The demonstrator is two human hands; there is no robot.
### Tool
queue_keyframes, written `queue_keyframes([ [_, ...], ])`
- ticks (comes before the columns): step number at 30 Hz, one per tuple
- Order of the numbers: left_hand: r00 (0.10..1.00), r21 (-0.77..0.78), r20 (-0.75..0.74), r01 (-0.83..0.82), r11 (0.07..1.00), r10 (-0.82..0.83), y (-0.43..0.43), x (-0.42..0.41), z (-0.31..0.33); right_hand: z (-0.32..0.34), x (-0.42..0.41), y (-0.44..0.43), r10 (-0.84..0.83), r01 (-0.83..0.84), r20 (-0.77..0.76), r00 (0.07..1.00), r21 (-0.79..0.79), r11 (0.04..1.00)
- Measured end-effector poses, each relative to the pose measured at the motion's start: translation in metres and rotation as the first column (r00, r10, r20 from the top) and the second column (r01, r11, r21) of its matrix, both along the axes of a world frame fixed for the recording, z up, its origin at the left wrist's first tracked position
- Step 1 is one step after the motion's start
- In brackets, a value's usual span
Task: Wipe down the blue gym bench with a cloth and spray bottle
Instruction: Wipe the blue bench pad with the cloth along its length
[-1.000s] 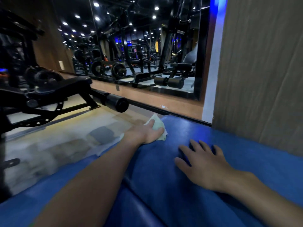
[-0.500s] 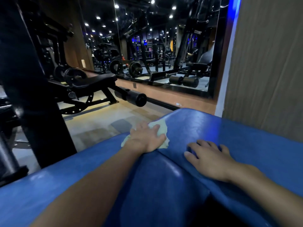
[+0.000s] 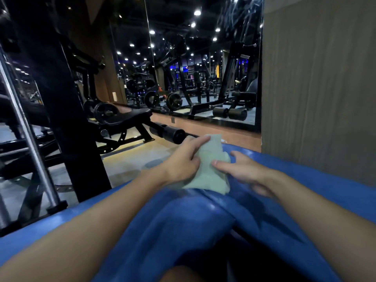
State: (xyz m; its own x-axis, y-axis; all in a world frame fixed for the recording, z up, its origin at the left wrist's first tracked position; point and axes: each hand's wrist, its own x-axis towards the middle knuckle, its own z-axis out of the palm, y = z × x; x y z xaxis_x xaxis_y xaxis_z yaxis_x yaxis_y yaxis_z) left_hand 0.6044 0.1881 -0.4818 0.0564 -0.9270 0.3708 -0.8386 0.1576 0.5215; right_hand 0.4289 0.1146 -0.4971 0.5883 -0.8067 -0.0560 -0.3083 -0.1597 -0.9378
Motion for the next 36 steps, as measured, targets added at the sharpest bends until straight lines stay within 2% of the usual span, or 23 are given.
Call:
queue_keyframes([
  [3,1.000,-0.073,-0.027,0.013,0.997,-0.015,0.010,-0.007,0.019,0.007,0.000,-0.001,0.053,-0.076,0.225,0.973,0.095,0.993],
  [5,1.000,-0.094,-0.006,-0.017,0.995,0.016,0.018,-0.010,0.025,0.010,0.003,0.000,0.023,-0.071,0.333,0.943,0.131,0.989],
  [8,0.988,-0.126,0.090,-0.110,0.986,0.121,0.031,-0.008,0.023,0.004,0.012,-0.008,0.021,-0.084,0.341,0.940,0.169,0.982],
  [9,0.981,-0.109,0.109,-0.145,0.983,0.157,0.035,-0.006,0.020,-0.001,0.016,-0.012,0.042,-0.100,0.309,0.950,0.174,0.980],
  [10,0.971,-0.061,0.135,-0.190,0.980,0.196,0.038,-0.002,0.014,-0.007,0.018,-0.015,0.073,-0.103,0.214,0.974,0.132,0.986],
  [11,0.956,0.001,0.183,-0.232,0.973,0.228,0.040,0.003,0.007,-0.011,0.020,-0.019,0.098,-0.098,0.035,0.995,0.010,0.995],
  [12,0.935,0.066,0.253,-0.274,0.960,0.249,0.042,0.009,-0.002,-0.015,0.021,-0.023,0.089,-0.129,-0.224,0.971,-0.172,0.977],
  [13,0.910,0.115,0.316,-0.318,0.941,0.268,0.045,0.017,-0.012,-0.020,0.023,-0.025,0.015,-0.181,-0.421,0.907,-0.359,0.915],
  [14,0.889,0.157,0.353,-0.363,0.918,0.292,0.050,0.025,-0.021,-0.024,0.027,-0.025,-0.055,-0.223,-0.495,0.867,-0.484,0.846],
  [15,0.872,0.187,0.374,-0.404,0.895,0.315,0.055,0.032,-0.029,-0.027,0.031,-0.023,-0.041,-0.245,-0.477,0.878,-0.520,0.818],
  [17,0.855,0.242,0.392,-0.453,0.858,0.340,0.065,0.042,-0.038,-0.038,0.042,-0.012,0.113,-0.301,-0.372,0.921,-0.498,0.813],
  [18,0.853,0.271,0.391,-0.465,0.843,0.345,0.069,0.044,-0.041,-0.046,0.047,-0.004,0.163,-0.352,-0.380,0.910,-0.505,0.788],
  [21,0.854,0.320,0.382,-0.480,0.817,0.352,0.084,0.042,-0.047,-0.072,0.052,0.021,0.167,-0.552,-0.602,0.781,-0.540,0.636],
  [23,0.848,0.345,0.391,-0.495,0.798,0.357,0.096,0.039,-0.051,-0.081,0.049,0.033,0.147,-0.619,-0.698,0.701,-0.493,0.612],
  [28,0.837,0.447,0.413,-0.529,0.721,0.358,0.125,0.037,-0.054,-0.083,0.028,0.046,0.152,-0.675,-0.747,0.648,-0.470,0.569],
  [33,0.798,0.537,0.496,-0.592,0.601,0.342,0.131,0.046,-0.065,-0.089,0.038,0.043,0.109,-0.657,-0.727,0.678,-0.533,0.533],
  [36,0.813,0.552,0.480,-0.571,0.607,0.329,0.131,0.056,-0.068,-0.088,0.066,0.031,0.122,-0.661,-0.729,0.674,-0.520,0.541],
])
